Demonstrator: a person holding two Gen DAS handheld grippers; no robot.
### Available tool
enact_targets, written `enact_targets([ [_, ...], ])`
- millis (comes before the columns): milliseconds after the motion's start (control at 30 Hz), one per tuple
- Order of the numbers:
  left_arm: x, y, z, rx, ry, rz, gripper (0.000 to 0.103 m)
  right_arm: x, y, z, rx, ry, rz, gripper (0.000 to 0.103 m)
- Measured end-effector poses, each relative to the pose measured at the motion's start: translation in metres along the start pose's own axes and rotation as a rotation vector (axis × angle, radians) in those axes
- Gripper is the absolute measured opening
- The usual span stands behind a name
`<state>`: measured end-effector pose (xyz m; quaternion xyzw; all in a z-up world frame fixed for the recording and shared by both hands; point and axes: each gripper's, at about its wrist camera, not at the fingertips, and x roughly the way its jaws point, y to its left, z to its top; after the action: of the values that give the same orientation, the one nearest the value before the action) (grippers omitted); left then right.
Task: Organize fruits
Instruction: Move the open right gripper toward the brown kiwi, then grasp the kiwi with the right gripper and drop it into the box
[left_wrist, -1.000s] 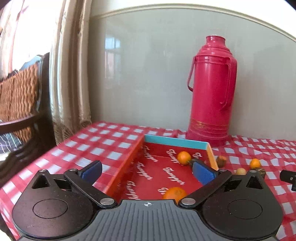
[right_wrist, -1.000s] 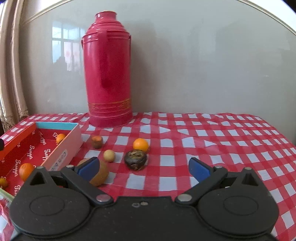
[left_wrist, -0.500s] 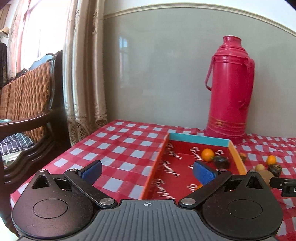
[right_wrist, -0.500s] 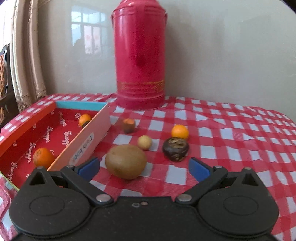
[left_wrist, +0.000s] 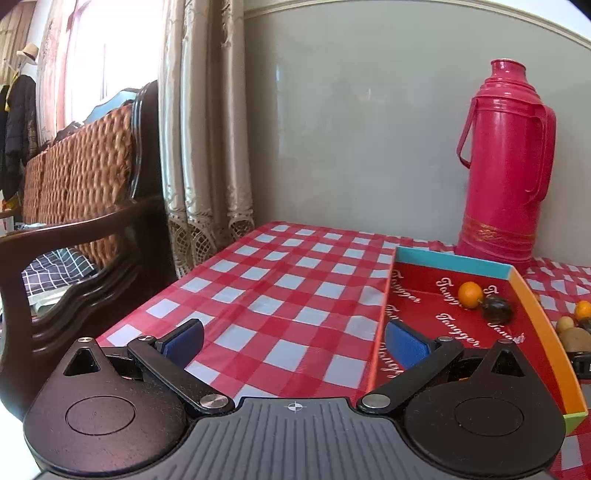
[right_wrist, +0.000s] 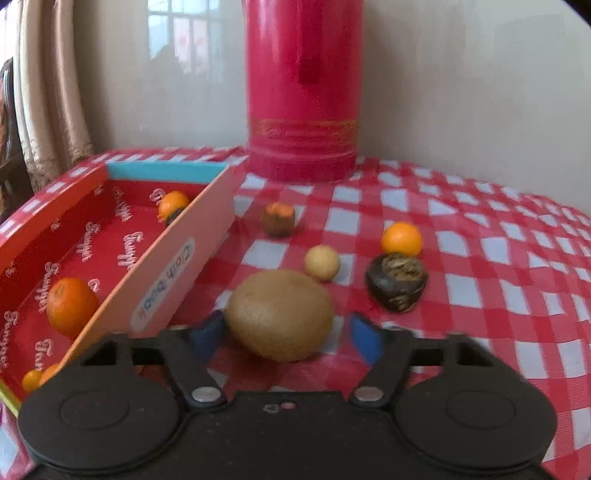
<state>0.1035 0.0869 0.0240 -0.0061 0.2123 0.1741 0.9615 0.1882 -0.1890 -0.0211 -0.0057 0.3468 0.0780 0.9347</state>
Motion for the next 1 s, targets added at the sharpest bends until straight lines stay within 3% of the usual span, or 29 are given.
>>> enact_targets([
  [267,-0.001,0.015,0.000,-0.034,0.001,0.010,0.103,-0.038,0.019,0.011,-0.039,-0.112,-0.020,0.051],
  [500,-0.008,0.013,0.002,-0.041,-0.013,-0.008,0.103,-0.068,0.048,0.019,-0.096,-0.191,0.061,0.051],
  [1000,-0.013,0.027,0.002,-0.010,-0.018,0.023,0.103,-0.053,0.129,0.018,-0.172,-0.144,0.238,0.052],
])
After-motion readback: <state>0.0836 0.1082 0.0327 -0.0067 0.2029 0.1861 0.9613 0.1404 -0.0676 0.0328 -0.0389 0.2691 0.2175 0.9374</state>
